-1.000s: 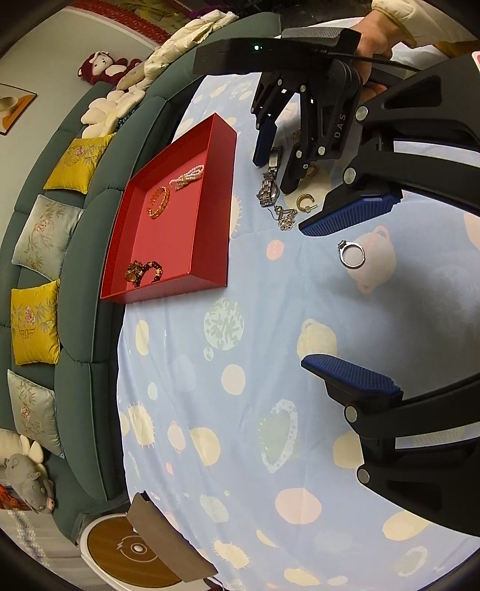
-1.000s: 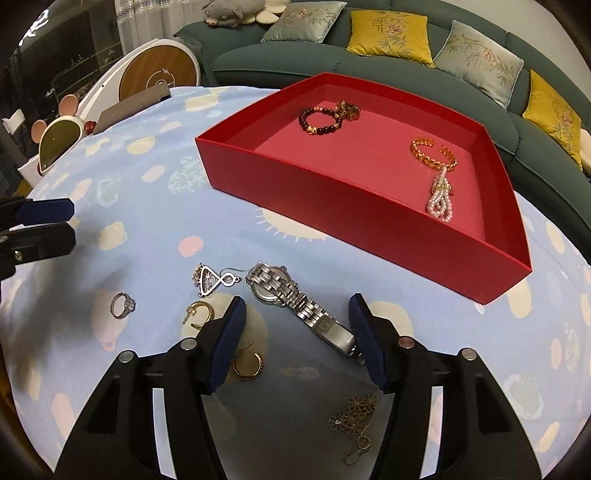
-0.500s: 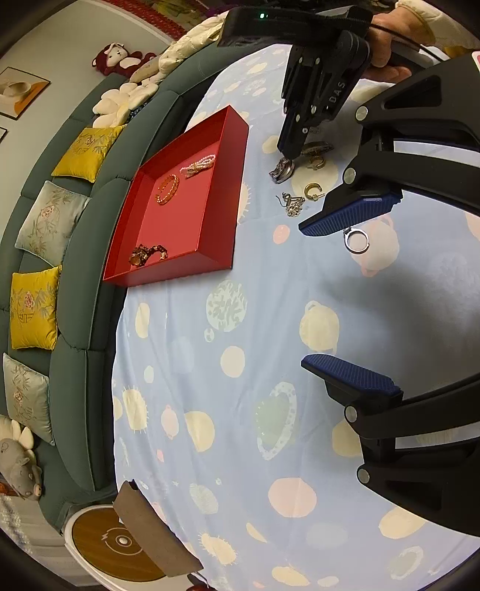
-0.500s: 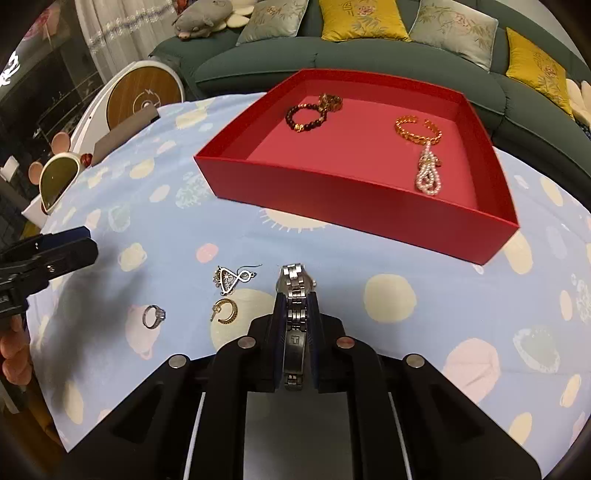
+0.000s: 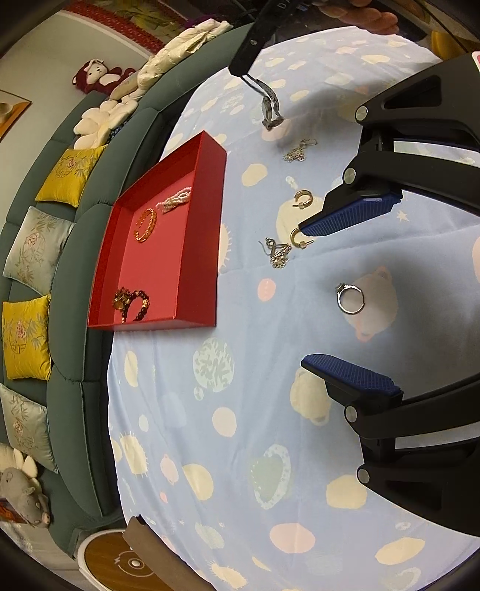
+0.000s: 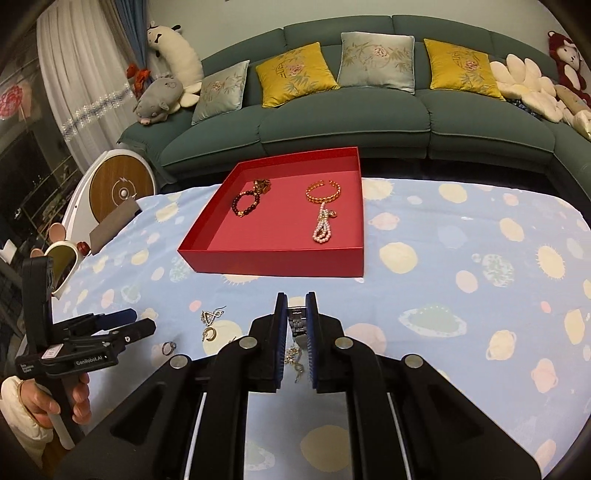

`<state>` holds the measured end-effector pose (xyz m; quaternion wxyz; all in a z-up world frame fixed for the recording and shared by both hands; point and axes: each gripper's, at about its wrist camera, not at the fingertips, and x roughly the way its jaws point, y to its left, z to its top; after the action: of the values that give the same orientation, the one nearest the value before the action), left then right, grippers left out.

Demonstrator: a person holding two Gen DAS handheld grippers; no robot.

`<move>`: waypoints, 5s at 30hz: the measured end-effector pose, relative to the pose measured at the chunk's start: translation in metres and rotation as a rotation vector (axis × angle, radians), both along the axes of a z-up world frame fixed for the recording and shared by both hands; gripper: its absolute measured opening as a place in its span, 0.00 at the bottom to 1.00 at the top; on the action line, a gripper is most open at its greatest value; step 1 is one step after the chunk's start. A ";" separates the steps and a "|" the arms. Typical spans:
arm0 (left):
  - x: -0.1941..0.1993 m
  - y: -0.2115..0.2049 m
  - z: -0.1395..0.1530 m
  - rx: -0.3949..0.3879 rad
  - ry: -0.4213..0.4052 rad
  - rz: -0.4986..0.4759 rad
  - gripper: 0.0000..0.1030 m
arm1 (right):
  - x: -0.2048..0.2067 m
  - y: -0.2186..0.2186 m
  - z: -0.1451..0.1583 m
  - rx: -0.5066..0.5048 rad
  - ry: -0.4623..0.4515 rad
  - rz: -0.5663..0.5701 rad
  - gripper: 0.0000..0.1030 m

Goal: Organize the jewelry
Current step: 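Close the right tool on the silver watch band, then lift the silver watch with the right tool while the left tool closes empty, then hold the silver watch in the right tool while the left tool opens over the silver ring, then close the left tool on the silver ring and lift it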

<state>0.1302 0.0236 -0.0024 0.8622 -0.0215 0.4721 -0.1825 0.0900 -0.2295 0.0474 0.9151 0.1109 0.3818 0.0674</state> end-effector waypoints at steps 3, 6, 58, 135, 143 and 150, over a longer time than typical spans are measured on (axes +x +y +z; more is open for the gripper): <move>-0.002 -0.010 -0.009 0.027 0.011 -0.023 0.62 | -0.005 -0.007 -0.001 -0.005 0.004 -0.014 0.09; -0.005 -0.015 -0.014 0.040 0.023 -0.039 0.62 | -0.010 -0.013 -0.002 -0.016 0.005 -0.023 0.09; -0.001 -0.013 0.058 -0.061 -0.210 -0.093 0.00 | 0.005 -0.017 0.030 0.048 -0.082 -0.056 0.09; -0.004 -0.010 -0.043 0.160 -0.134 -0.070 0.32 | 0.015 -0.011 0.021 0.079 -0.048 -0.049 0.09; -0.001 -0.013 -0.045 0.179 -0.153 -0.075 0.28 | 0.016 -0.011 0.020 0.078 -0.048 -0.044 0.09; -0.006 -0.022 -0.044 0.192 -0.163 -0.112 0.17 | 0.017 -0.009 0.021 0.083 -0.052 -0.045 0.09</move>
<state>0.1238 0.0019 -0.0466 0.8842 0.1025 0.4163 -0.1855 0.1072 -0.2382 0.0683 0.9205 0.1557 0.3523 0.0656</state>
